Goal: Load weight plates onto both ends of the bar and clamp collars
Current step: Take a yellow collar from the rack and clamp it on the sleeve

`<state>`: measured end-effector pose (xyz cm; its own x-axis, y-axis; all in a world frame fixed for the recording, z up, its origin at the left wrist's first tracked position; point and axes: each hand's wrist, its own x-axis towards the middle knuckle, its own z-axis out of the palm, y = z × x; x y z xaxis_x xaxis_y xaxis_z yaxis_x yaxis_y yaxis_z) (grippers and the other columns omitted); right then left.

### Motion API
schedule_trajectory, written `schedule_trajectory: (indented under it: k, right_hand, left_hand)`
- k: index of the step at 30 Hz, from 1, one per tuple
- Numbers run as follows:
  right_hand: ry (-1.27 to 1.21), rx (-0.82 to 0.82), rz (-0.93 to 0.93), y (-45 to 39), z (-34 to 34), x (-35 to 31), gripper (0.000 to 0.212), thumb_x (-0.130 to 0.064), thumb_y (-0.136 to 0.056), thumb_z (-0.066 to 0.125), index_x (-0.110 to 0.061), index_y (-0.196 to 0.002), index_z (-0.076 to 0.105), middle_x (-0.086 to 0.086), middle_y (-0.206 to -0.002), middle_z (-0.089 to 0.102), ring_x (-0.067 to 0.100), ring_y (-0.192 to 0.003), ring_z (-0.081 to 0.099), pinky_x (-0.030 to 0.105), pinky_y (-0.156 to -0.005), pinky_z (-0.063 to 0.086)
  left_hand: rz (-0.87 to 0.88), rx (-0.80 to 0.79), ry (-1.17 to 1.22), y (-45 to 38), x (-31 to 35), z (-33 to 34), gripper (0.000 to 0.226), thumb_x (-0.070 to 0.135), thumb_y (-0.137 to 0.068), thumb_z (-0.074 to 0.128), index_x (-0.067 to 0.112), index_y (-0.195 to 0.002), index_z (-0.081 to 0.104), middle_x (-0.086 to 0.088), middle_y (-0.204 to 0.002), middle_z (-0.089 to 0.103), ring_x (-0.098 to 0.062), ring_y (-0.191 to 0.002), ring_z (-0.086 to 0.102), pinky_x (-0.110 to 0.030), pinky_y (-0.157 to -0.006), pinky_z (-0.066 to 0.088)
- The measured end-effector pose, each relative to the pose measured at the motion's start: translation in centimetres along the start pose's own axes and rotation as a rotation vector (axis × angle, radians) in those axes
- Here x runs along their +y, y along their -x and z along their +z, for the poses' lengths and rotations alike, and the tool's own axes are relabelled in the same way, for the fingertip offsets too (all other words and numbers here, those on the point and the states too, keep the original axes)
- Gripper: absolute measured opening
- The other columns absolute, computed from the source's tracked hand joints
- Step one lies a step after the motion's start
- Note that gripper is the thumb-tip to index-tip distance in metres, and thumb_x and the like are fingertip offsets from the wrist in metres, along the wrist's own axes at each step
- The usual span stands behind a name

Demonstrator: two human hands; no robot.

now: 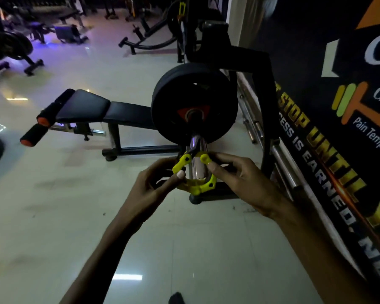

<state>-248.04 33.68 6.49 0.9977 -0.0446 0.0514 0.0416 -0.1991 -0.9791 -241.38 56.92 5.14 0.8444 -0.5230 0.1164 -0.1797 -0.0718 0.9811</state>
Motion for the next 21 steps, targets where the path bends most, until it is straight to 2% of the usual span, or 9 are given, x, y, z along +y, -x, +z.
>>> schedule_trajectory:
  k: [3, 6, 9, 13, 16, 21]
  right_hand:
    - [0.08, 0.041, -0.029, 2.0, 0.4, 1.0, 0.048, -0.045, -0.092, 0.067, -0.033, -0.139, 0.063, -0.012, -0.127, 0.07, 0.001, -0.115, 0.066, 0.019, -0.089, 0.057]
    - [0.133, 0.096, -0.028, 3.5, 0.6, 2.1, 0.05, -0.034, -0.093, 0.069, -0.026, -0.142, 0.061, -0.008, -0.131, 0.065, 0.002, -0.119, 0.064, 0.02, -0.087, 0.058]
    - [0.162, 0.153, -0.017, 4.1, 0.8, 3.1, 0.049, -0.028, -0.094, 0.071, -0.027, -0.142, 0.061, -0.007, -0.134, 0.064, 0.006, -0.119, 0.064, 0.017, -0.081, 0.058]
    - [0.171, 0.197, -0.041, 3.8, 1.0, 3.8, 0.05, -0.018, -0.094, 0.072, -0.026, -0.142, 0.061, -0.009, -0.138, 0.062, 0.002, -0.125, 0.06, 0.029, -0.097, 0.059]
    - [0.148, 0.21, -0.039, 3.1, 1.1, 4.3, 0.052, -0.012, -0.094, 0.071, -0.024, -0.143, 0.06, -0.009, -0.14, 0.061, 0.006, -0.13, 0.058, 0.04, -0.103, 0.057]
    - [0.191, 0.291, -0.06, 1.0, 0.7, 4.8, 0.047, -0.009, -0.094, 0.072, -0.019, -0.139, 0.064, -0.006, -0.138, 0.063, 0.008, -0.131, 0.057, 0.039, -0.11, 0.051]
  left_hand:
    - [-0.041, -0.01, 0.053, 2.0, -1.5, 1.4, 0.037, 0.015, -0.096, 0.073, 0.016, -0.133, 0.067, -0.004, -0.122, 0.076, -0.02, -0.115, 0.073, -0.023, -0.092, 0.057]
    - [-0.059, 0.002, 0.06, 3.1, -2.7, 2.7, 0.04, 0.008, -0.094, 0.074, 0.015, -0.133, 0.066, -0.003, -0.123, 0.076, -0.02, -0.116, 0.073, -0.03, -0.097, 0.059]
    - [-0.054, 0.031, 0.042, 3.2, -3.6, 3.8, 0.045, 0.004, -0.093, 0.075, 0.015, -0.135, 0.065, -0.001, -0.126, 0.075, -0.018, -0.119, 0.072, -0.036, -0.099, 0.06]
    - [-0.027, 0.066, 0.001, 2.8, -4.3, 3.7, 0.051, 0.002, -0.09, 0.077, 0.02, -0.137, 0.065, 0.004, -0.127, 0.074, -0.014, -0.121, 0.07, -0.035, -0.099, 0.059]
    - [-0.019, 0.064, -0.014, 2.0, -4.5, 3.1, 0.054, 0.002, -0.09, 0.078, 0.019, -0.14, 0.064, 0.004, -0.129, 0.074, -0.017, -0.121, 0.07, -0.037, -0.102, 0.058]
    - [-0.036, 0.112, -0.007, -0.7, -4.6, 2.4, 0.055, 0.004, -0.088, 0.079, 0.012, -0.141, 0.064, 0.003, -0.132, 0.073, -0.011, -0.124, 0.068, -0.04, -0.108, 0.055]
